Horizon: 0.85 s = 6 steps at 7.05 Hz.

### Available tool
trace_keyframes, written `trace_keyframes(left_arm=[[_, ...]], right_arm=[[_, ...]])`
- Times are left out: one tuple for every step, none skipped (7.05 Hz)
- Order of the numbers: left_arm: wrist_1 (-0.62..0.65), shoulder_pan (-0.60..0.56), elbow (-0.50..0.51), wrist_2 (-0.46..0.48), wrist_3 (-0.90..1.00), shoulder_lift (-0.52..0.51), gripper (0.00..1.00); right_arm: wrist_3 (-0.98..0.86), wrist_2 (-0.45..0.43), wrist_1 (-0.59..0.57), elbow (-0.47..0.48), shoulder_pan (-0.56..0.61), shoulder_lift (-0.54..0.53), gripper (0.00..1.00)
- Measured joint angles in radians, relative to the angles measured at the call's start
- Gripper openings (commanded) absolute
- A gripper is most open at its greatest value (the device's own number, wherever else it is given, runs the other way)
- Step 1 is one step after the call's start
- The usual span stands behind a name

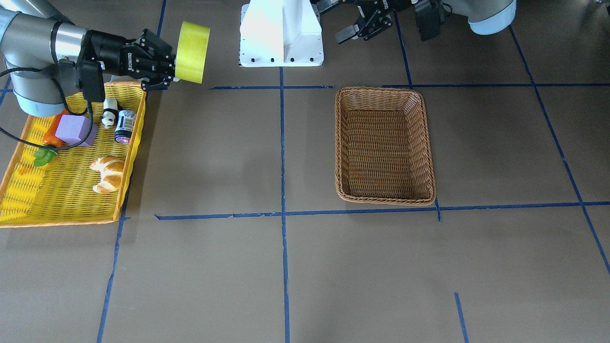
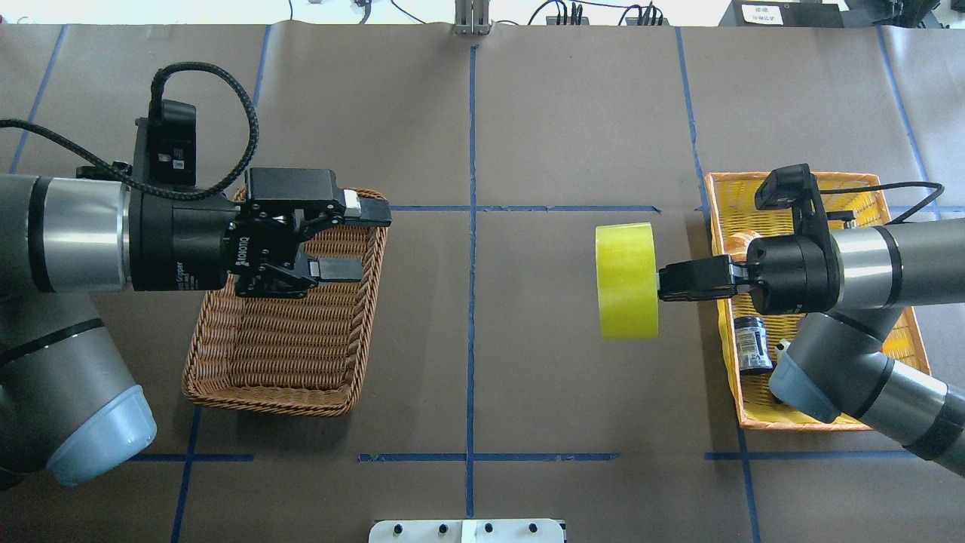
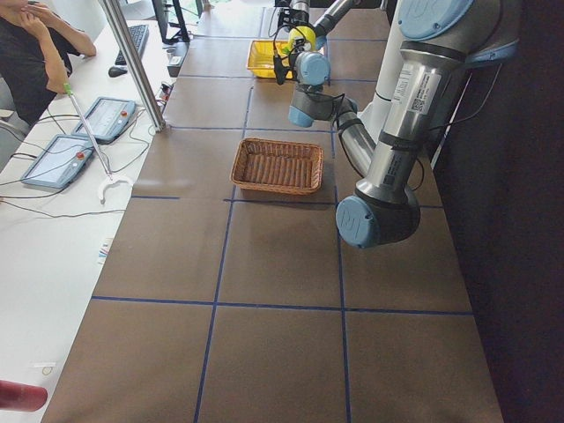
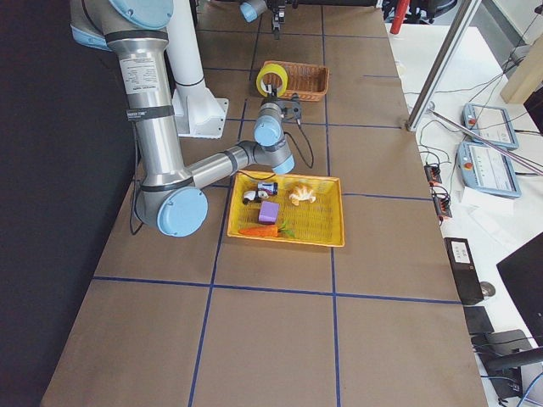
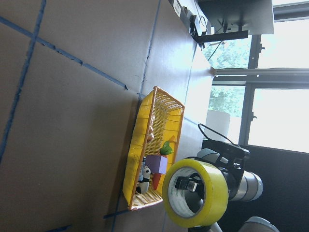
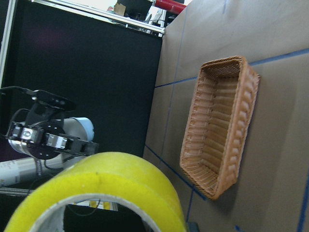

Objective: Move tape to another basket

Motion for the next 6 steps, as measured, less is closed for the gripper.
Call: trace_keyframes(left_arm=[[-0.055, 0.056, 0.003, 0.071, -0.025, -0.004, 1.0], [-0.13, 0.108, 0.008, 0.131, -0.065, -0.008, 1.0], [-0.207, 0.154, 0.01, 0.192, -0.115, -0.011, 1.0], [-0.267, 0.192, 0.01, 0.246, -0.155, -0.012, 1.0], [-0.299, 0.222, 0.01, 0.283, -0.172, -0.017, 1.0], [-0.312, 0.247, 0.012, 0.309, -0.177, -0.029, 1.0]], right_arm=[[0.024, -0.056, 0.003, 0.049, -0.057, 0.001, 0.0], [0.037, -0.115, 0.003, 0.088, -0.109, 0.001, 0.0], [0.043, -0.171, 0.003, 0.109, -0.152, 0.004, 0.0], [0.045, -0.204, 0.002, 0.117, -0.177, 0.013, 0.0], [0.046, -0.218, -0.001, 0.119, -0.188, 0.023, 0.0], [0.046, -0.224, -0.005, 0.119, -0.194, 0.028, 0.0]])
